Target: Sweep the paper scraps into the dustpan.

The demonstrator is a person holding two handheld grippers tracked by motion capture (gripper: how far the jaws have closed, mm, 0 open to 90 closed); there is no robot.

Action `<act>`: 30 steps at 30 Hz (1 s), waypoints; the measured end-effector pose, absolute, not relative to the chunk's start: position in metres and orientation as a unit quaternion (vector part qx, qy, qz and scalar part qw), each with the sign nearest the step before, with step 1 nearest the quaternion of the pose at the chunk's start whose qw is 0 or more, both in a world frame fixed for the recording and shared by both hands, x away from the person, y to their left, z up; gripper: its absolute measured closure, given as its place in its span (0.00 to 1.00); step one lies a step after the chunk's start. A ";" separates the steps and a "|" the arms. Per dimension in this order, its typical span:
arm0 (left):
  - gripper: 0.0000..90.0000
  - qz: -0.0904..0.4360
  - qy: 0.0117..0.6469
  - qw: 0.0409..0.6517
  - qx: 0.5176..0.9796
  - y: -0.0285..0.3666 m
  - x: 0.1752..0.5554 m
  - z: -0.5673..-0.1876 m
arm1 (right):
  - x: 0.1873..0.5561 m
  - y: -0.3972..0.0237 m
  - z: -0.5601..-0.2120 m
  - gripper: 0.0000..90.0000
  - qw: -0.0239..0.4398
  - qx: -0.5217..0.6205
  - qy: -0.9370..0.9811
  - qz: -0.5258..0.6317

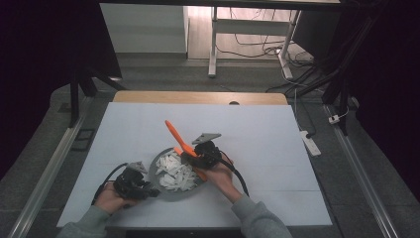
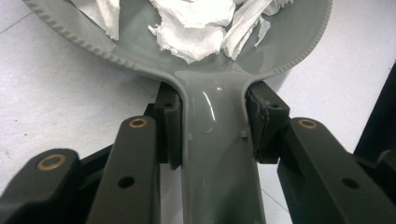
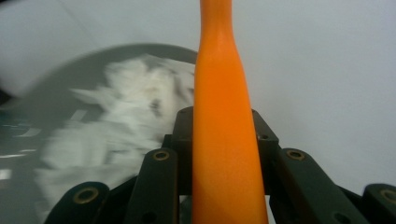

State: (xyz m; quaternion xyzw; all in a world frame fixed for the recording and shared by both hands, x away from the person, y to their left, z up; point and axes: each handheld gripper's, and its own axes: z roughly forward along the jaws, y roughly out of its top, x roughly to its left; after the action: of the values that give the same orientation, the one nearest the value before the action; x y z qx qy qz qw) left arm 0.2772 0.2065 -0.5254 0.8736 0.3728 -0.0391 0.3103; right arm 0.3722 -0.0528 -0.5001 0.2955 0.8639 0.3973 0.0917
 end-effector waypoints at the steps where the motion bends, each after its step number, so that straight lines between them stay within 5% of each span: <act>1: 0.68 -0.040 0.372 0.310 0.874 0.206 0.277 -0.525 | 0.371 -0.054 -0.498 0.78 0.073 0.295 0.861 0.408; 6: 0.68 -0.041 0.373 0.310 0.874 0.206 0.277 -0.526 | 0.358 -0.056 -0.477 0.78 0.062 0.279 0.851 0.442; 11: 0.68 -0.040 0.373 0.310 0.873 0.206 0.277 -0.525 | 0.362 -0.069 -0.461 0.78 0.105 0.282 0.838 0.455; 22: 0.68 -0.039 0.374 0.310 0.873 0.206 0.277 -0.525 | 0.399 -0.074 -0.495 0.78 0.162 0.328 0.849 0.381; 30: 0.68 -0.046 0.380 0.301 0.873 0.205 0.279 -0.521 | 0.399 -0.067 -0.505 0.78 0.147 0.329 0.858 0.366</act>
State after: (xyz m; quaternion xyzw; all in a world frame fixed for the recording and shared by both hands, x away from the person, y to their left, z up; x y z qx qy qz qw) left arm 0.2788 0.2051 -0.5206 0.8732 0.3801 -0.0461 0.3014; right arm 0.3989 -0.0669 -0.5046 0.3288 0.8582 0.3658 0.1467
